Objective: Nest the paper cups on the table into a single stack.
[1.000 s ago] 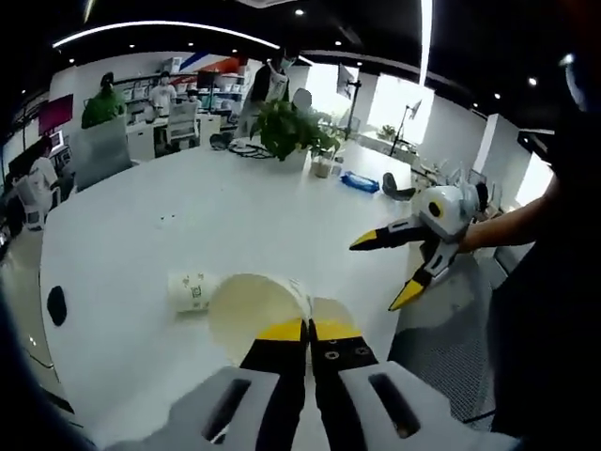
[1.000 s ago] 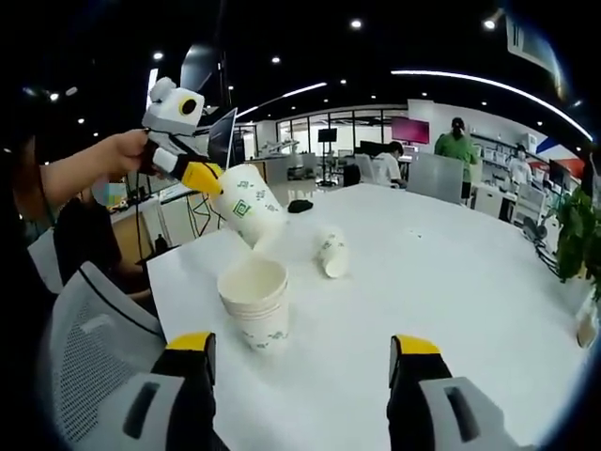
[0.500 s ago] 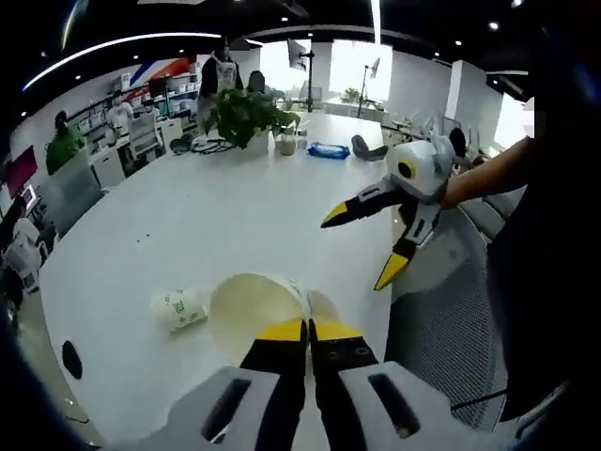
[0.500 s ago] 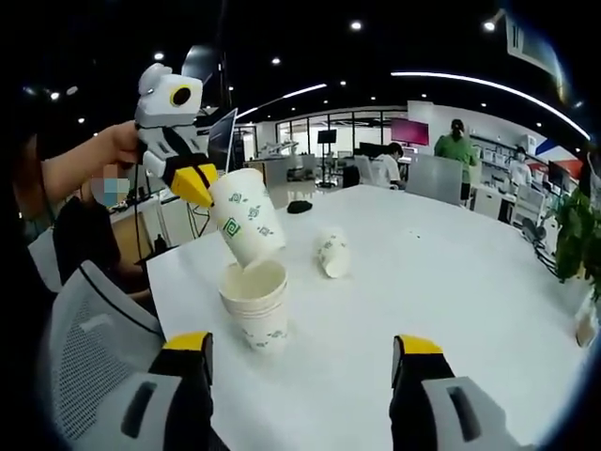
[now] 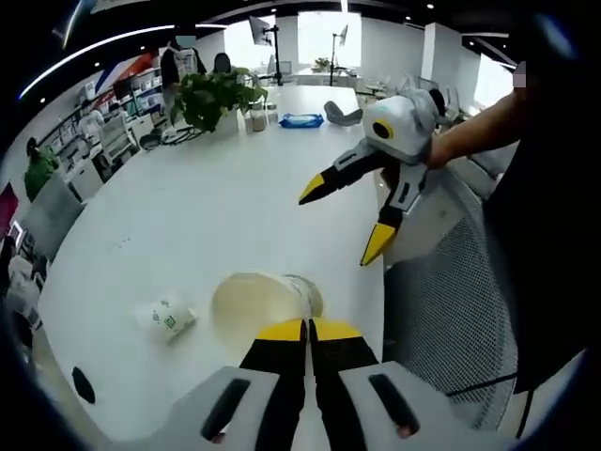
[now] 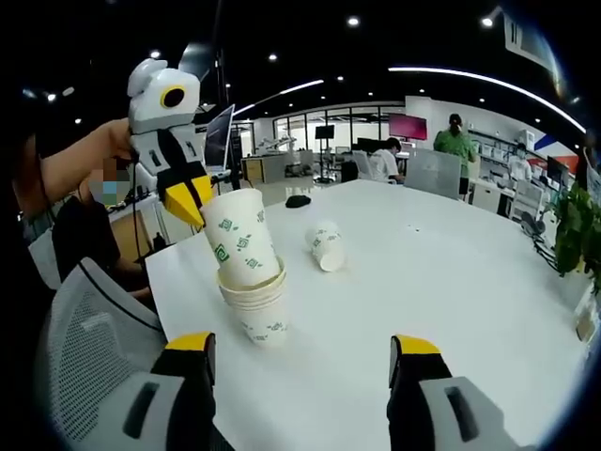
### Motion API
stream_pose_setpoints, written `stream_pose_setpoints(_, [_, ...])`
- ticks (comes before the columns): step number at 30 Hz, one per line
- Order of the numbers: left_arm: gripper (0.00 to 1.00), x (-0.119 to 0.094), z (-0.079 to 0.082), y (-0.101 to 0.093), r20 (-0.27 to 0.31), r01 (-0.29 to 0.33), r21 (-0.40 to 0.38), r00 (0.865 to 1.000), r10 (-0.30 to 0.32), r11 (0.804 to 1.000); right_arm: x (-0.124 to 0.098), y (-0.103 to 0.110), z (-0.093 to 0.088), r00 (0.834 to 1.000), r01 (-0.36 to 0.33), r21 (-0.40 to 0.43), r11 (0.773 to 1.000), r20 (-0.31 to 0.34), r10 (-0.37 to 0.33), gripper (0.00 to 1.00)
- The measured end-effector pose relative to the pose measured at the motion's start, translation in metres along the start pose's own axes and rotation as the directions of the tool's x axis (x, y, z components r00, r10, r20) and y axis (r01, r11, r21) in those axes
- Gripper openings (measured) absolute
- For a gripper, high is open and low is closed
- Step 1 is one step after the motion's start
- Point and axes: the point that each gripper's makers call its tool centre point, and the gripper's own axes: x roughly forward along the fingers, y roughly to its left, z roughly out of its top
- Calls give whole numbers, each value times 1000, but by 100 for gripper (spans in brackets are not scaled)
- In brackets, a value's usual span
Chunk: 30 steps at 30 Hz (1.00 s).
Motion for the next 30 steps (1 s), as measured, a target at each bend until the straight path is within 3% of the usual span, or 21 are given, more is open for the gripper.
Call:
stream_pose_setpoints(19, [10, 27, -3, -2, 2, 12, -16, 1000, -12, 1000, -3, -4, 3, 1000, 0, 13, 1000, 21, -1, 76])
stream_pose_setpoints(24, [14, 22, 4, 1, 42, 7, -25, 999, -6, 1000, -5, -5, 5, 999, 1, 19, 1000, 33, -1, 76])
stream_pose_setpoints(30, [24, 12, 10, 22, 125, -52, -89, 990, 63, 995, -8, -8, 8, 998, 3, 36, 999, 57, -5, 78])
